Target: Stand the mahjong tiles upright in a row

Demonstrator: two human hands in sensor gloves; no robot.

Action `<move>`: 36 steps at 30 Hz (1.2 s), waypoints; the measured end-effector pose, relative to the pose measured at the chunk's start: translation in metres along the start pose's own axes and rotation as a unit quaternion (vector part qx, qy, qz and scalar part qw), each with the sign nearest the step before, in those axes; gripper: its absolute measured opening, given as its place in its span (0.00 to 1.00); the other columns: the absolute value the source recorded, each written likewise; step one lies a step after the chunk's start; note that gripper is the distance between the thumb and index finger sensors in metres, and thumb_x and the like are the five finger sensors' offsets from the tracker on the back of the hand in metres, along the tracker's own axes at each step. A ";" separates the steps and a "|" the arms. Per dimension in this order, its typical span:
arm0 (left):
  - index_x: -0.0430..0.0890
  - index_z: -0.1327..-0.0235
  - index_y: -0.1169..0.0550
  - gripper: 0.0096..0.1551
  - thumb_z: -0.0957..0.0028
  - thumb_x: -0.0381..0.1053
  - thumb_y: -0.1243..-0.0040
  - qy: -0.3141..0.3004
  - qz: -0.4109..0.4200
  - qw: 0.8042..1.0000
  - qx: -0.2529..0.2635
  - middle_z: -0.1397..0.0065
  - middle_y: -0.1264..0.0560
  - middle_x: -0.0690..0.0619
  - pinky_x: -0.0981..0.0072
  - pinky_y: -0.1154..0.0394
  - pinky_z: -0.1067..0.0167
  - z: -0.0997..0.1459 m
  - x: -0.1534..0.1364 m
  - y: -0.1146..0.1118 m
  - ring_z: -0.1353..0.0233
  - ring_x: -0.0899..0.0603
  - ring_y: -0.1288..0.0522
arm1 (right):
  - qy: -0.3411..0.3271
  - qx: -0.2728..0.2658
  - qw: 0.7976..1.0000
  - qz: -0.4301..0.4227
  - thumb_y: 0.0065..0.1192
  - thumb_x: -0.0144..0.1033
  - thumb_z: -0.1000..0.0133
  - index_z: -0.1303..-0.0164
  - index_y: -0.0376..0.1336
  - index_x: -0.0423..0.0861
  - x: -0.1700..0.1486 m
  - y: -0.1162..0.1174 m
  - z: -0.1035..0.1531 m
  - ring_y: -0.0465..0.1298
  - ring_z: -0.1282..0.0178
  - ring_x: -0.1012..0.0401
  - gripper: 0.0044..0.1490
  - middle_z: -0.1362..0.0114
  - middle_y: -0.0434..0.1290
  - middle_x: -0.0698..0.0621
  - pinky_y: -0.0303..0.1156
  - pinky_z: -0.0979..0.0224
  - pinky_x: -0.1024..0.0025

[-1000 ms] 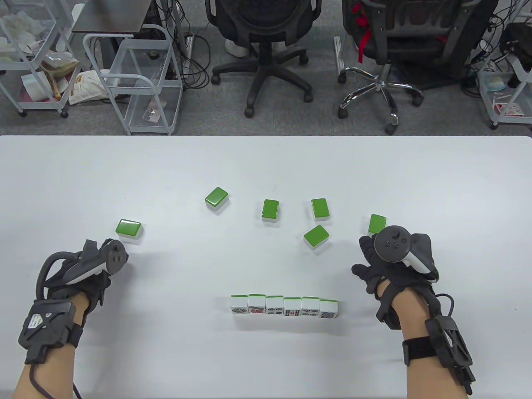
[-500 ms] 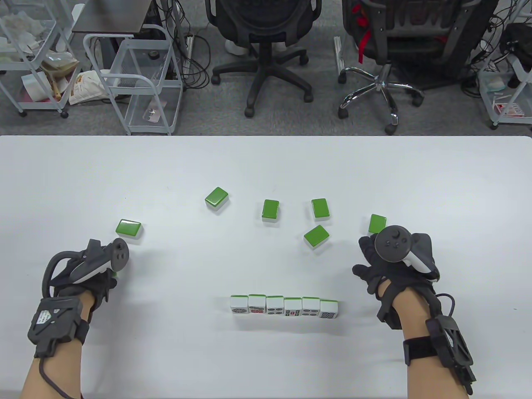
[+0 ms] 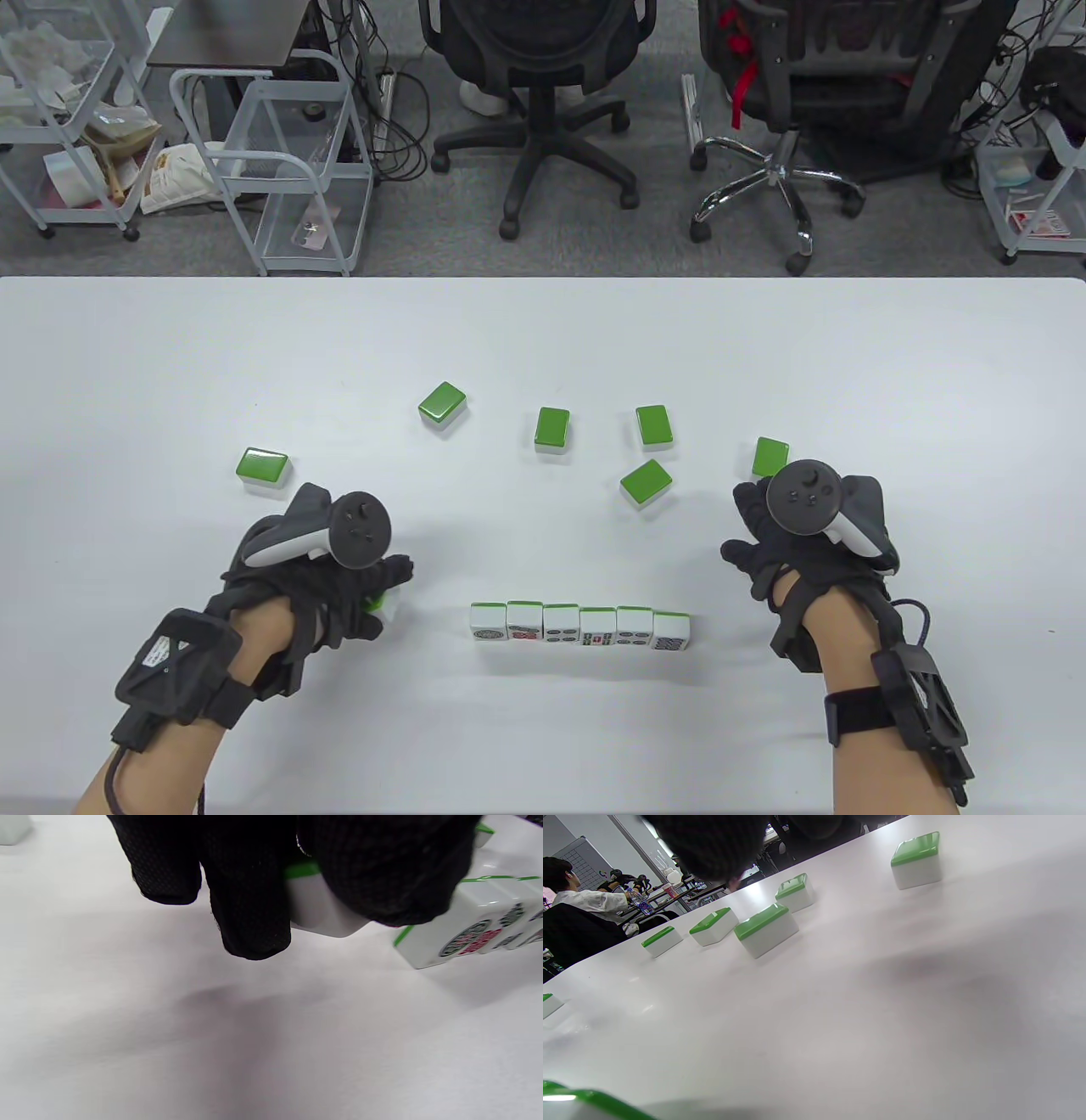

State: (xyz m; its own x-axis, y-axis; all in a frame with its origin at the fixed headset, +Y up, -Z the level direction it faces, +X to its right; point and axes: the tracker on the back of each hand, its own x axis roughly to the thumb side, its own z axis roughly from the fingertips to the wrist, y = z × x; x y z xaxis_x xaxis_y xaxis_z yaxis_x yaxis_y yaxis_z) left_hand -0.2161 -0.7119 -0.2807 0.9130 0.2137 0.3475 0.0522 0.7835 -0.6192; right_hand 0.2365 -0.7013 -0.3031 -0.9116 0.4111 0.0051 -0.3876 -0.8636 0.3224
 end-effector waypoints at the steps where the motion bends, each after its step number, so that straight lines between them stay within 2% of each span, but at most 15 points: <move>1: 0.58 0.35 0.36 0.50 0.78 0.59 0.30 -0.010 0.007 1.000 -0.003 0.27 0.28 0.57 0.58 0.20 0.36 -0.005 0.006 -0.001 0.42 0.56 0.10 | -0.001 -0.001 1.000 -0.001 0.65 0.47 0.57 0.29 0.51 0.41 0.000 0.000 0.000 0.48 0.26 0.27 0.49 0.20 0.47 0.35 0.52 0.32 0.29; 4: 0.55 0.36 0.35 0.51 0.78 0.59 0.29 -0.019 0.009 0.999 -0.025 0.28 0.27 0.56 0.58 0.19 0.37 -0.019 0.021 -0.006 0.43 0.56 0.09 | -0.003 -0.003 1.000 -0.002 0.65 0.47 0.57 0.29 0.51 0.41 0.001 -0.001 0.001 0.48 0.26 0.27 0.49 0.20 0.47 0.35 0.52 0.32 0.29; 10: 0.53 0.37 0.32 0.49 0.79 0.58 0.29 -0.029 -0.008 0.998 -0.058 0.29 0.25 0.54 0.61 0.16 0.40 -0.036 0.041 -0.017 0.48 0.58 0.06 | -0.002 -0.001 1.000 -0.001 0.65 0.47 0.57 0.29 0.51 0.41 0.000 -0.001 -0.001 0.48 0.26 0.27 0.49 0.21 0.47 0.34 0.52 0.32 0.29; 13: 0.52 0.39 0.30 0.48 0.79 0.58 0.28 -0.033 -0.003 0.998 -0.052 0.31 0.23 0.54 0.62 0.15 0.41 -0.039 0.044 -0.013 0.51 0.59 0.05 | -0.001 -0.001 1.000 -0.002 0.65 0.47 0.57 0.29 0.51 0.41 0.000 -0.002 -0.001 0.48 0.26 0.27 0.49 0.21 0.47 0.34 0.52 0.32 0.29; 20: 0.52 0.39 0.31 0.46 0.77 0.58 0.31 -0.040 0.032 0.998 -0.041 0.34 0.20 0.53 0.62 0.14 0.42 -0.044 0.040 -0.010 0.54 0.58 0.03 | 0.000 0.001 1.000 -0.004 0.65 0.47 0.57 0.29 0.51 0.41 -0.001 -0.002 -0.001 0.48 0.26 0.27 0.49 0.21 0.47 0.35 0.52 0.32 0.29; 28: 0.57 0.40 0.30 0.42 0.75 0.58 0.35 -0.037 0.057 0.997 -0.026 0.37 0.17 0.62 0.57 0.18 0.41 -0.048 0.030 -0.008 0.55 0.57 0.05 | 0.001 0.005 1.000 -0.006 0.65 0.47 0.57 0.29 0.51 0.41 -0.001 -0.001 -0.001 0.48 0.26 0.27 0.49 0.21 0.47 0.34 0.52 0.32 0.29; 34: 0.59 0.38 0.31 0.44 0.75 0.60 0.34 -0.041 0.072 0.996 -0.018 0.36 0.18 0.65 0.55 0.21 0.38 -0.046 0.025 -0.007 0.49 0.55 0.08 | -0.004 0.000 1.000 -0.010 0.65 0.47 0.57 0.29 0.51 0.41 0.000 -0.003 -0.001 0.49 0.26 0.27 0.49 0.21 0.47 0.34 0.52 0.32 0.29; 36: 0.59 0.37 0.34 0.46 0.76 0.64 0.37 -0.025 0.068 0.997 -0.001 0.34 0.20 0.64 0.54 0.22 0.37 -0.041 0.022 -0.003 0.45 0.54 0.10 | -0.005 -0.005 1.000 -0.014 0.65 0.47 0.57 0.29 0.51 0.41 0.000 -0.005 0.000 0.49 0.26 0.28 0.49 0.21 0.47 0.34 0.52 0.32 0.29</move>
State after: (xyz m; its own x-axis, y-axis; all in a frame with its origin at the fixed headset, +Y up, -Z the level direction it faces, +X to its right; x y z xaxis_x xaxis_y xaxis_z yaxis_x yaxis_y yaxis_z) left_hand -0.1796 -0.7339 -0.3003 0.8904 0.3472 0.2944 -0.0700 0.7434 -0.6651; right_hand 0.2384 -0.6974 -0.3048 -0.8993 0.4373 0.0059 -0.4136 -0.8547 0.3136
